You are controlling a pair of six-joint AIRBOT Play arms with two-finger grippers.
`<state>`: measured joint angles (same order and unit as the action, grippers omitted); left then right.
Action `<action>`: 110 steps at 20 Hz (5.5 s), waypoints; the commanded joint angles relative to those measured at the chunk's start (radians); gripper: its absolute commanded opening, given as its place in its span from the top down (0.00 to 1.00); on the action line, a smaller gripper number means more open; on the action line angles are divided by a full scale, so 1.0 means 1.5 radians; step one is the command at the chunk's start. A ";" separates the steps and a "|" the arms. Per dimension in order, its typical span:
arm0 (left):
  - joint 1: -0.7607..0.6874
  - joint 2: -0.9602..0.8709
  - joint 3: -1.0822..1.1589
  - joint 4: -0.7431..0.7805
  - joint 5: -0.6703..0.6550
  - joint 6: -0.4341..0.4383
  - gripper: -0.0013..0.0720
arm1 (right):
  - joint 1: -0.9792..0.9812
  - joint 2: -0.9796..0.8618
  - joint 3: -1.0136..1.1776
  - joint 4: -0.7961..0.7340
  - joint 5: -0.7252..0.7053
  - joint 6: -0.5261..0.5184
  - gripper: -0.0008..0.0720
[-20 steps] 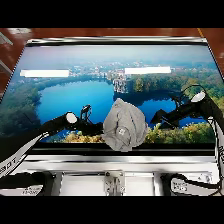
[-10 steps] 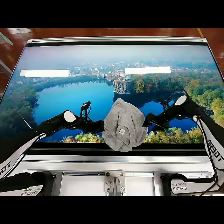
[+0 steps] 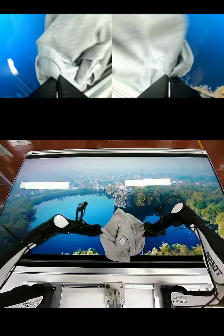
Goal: Fold the shirts.
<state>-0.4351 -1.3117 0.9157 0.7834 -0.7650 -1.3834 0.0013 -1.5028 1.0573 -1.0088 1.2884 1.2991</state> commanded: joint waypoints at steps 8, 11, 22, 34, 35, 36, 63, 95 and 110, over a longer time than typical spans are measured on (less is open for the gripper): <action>0.100 0.277 0.556 0.263 -0.089 -0.010 0.94 | 0.043 0.444 0.349 0.016 -0.074 -0.018 0.91; 0.092 0.321 0.637 0.256 -0.089 -0.011 0.93 | 0.043 0.529 0.370 0.028 -0.139 0.025 0.91; 0.093 0.245 0.608 0.286 -0.466 -0.035 0.94 | 0.043 0.401 0.371 0.086 -0.541 0.051 0.91; 0.065 0.155 0.143 0.249 -0.252 -0.094 0.93 | 0.042 -0.084 0.371 0.151 -0.207 0.097 0.89; 0.065 0.155 0.130 0.245 -0.228 -0.094 0.93 | 0.042 -0.100 0.371 0.150 -0.176 0.106 0.68; 0.065 0.155 0.128 0.246 -0.216 -0.091 0.93 | 0.037 -0.107 0.371 0.150 -0.149 0.117 0.26; 0.141 0.160 0.176 0.246 -0.213 -0.027 0.94 | 0.072 0.422 -0.527 0.074 -0.205 0.388 0.11; 0.141 0.537 0.587 0.434 -0.007 -0.063 0.93 | 0.076 0.527 0.603 -0.147 -0.100 0.326 0.91; 0.142 0.428 0.140 0.543 -0.043 -0.102 0.93 | 0.076 0.285 0.298 -0.403 0.034 0.279 0.91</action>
<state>-0.2234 -0.5949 1.3106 1.5887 -0.9928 -1.4975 0.1162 -0.9665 1.6547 -1.5688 1.5352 1.7271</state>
